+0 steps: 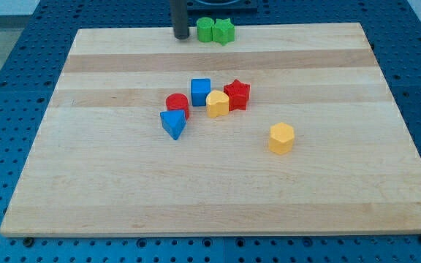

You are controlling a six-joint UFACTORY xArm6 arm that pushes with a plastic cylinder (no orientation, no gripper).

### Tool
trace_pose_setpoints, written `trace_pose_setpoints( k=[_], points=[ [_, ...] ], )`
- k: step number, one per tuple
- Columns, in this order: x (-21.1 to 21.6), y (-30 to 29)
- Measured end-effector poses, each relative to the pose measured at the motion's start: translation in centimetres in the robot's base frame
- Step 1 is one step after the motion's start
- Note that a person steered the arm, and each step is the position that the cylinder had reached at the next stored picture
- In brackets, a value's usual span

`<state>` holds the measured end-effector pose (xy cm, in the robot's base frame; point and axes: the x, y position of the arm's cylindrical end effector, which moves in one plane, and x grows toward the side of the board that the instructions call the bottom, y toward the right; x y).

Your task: Push the green circle and green star slightly right

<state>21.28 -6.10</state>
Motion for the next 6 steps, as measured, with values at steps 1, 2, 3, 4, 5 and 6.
trace_pose_setpoints(
  k=[1,2,3,4,5,6],
  points=[
    [0.0,1.6],
    [0.0,-0.1],
    [-2.0,-3.6],
    [-2.1,-2.1],
    [-2.0,0.2],
    [-2.1,1.7]
  ],
)
